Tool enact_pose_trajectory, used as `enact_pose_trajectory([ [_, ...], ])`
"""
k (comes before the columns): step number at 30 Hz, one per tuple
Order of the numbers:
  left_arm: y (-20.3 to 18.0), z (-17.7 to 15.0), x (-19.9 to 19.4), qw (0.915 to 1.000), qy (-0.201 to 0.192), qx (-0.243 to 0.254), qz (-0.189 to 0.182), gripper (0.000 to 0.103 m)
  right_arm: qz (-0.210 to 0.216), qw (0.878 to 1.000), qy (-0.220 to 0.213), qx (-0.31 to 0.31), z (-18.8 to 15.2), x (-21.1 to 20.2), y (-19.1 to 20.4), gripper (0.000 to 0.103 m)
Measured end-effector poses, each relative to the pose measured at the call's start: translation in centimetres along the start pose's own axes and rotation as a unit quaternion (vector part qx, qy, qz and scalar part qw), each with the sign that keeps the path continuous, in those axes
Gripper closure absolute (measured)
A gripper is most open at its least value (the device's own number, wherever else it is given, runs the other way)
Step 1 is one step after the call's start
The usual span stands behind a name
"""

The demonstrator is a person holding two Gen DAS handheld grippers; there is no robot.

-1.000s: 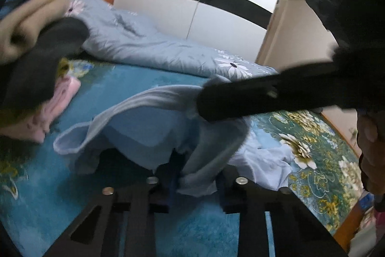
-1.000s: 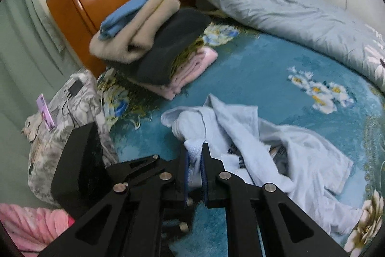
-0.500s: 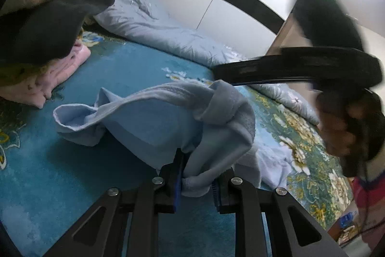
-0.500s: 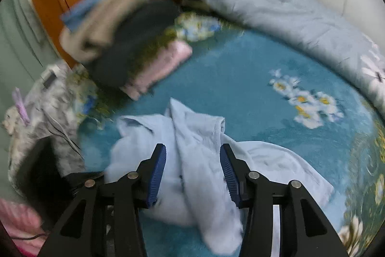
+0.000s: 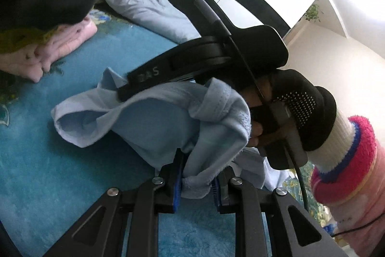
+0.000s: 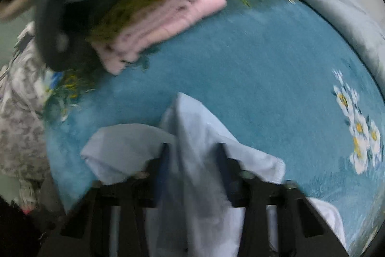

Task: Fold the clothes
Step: 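Grasp another edge of the shirt with the left gripper while the right gripper holds it up, then lift the shirt with both grippers and shake it out over the bed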

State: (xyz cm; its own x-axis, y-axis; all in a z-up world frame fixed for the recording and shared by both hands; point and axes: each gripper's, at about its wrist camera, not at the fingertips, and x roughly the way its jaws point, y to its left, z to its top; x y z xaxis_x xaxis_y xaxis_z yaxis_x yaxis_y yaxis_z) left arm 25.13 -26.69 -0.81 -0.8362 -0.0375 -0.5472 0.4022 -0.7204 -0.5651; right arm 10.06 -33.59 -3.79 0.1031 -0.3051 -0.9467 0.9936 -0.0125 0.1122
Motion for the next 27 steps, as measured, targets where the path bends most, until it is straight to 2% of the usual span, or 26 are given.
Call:
enact_pose_trajectory([
  [1,0.1,0.1,0.1,1.0,0.003,-0.001,0.001,0.081,0.007,1.0,-0.001,0.019,-0.3,-0.1,-0.7,0.098],
  [5,-0.3,-0.2,-0.1,0.9999,0.01,0.0,0.007,0.081,0.04,0.994,-0.044,0.087,-1.7,-3.2,-3.3,0.099],
  [12,-1.1,0.1,-0.4,0.9993,0.005,0.005,0.036,0.084,0.01,0.978,-0.152,0.146,-6.7,-13.1,-6.9,0.099],
  [17,-2.0,1.1,-1.3,0.9985,-0.011,0.012,0.053,0.088,-0.031,0.944,-0.252,0.212,-12.5,-21.9,-10.5,0.099],
  [24,-5.0,5.2,-3.1,0.9936,-0.06,0.058,0.077,0.092,-0.096,0.9,-0.348,0.245,-19.3,-31.9,-11.7,0.1],
  [27,-6.5,7.6,-4.2,0.9897,-0.085,0.079,0.084,0.092,-0.115,0.886,-0.374,0.249,-21.1,-34.9,-11.4,0.1],
])
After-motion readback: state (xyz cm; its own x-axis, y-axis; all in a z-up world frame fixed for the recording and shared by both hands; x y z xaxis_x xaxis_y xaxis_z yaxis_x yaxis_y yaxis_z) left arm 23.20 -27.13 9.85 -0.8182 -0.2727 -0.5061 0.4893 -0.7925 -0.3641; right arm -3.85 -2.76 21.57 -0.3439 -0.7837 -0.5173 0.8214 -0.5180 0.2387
